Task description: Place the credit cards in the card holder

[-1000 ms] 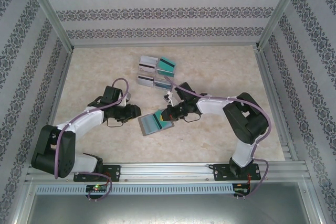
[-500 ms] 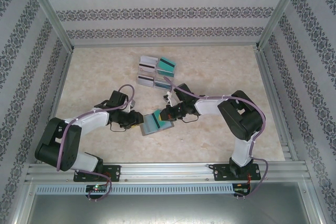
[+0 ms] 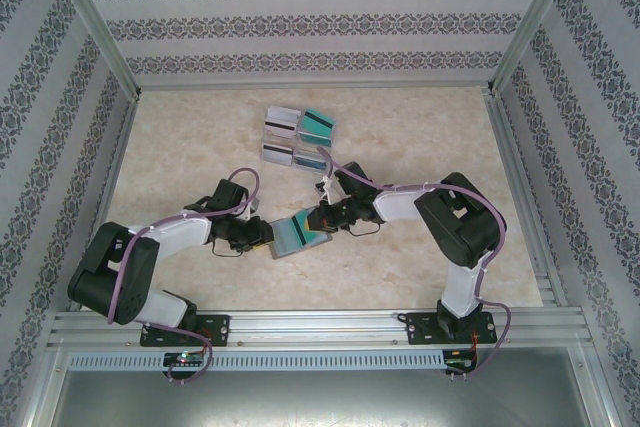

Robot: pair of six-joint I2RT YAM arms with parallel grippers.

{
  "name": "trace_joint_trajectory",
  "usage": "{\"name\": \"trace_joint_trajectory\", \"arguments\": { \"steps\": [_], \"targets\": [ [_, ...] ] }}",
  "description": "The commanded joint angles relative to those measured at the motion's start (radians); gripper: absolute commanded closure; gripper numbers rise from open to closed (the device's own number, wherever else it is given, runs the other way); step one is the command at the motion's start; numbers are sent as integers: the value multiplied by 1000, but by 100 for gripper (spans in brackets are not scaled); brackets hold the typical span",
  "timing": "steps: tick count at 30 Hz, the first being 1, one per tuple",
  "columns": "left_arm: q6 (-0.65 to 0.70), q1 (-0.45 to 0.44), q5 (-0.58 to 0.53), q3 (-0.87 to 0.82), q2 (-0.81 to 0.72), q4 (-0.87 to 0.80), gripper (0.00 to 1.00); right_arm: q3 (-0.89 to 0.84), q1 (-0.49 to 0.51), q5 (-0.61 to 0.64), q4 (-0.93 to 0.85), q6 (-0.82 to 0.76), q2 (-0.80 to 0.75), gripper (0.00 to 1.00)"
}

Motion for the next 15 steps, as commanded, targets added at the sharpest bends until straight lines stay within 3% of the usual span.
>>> {"name": "trace_joint_trajectory", "arguments": {
  "steps": [1, 15],
  "targets": [
    [-20, -38, 8, -16, 25, 70, 75, -4, 28, -23, 33, 38, 14, 100],
    [-29, -41, -1, -30, 12, 86, 76, 16, 48, -95, -20, 11, 39, 100]
  ]
}}
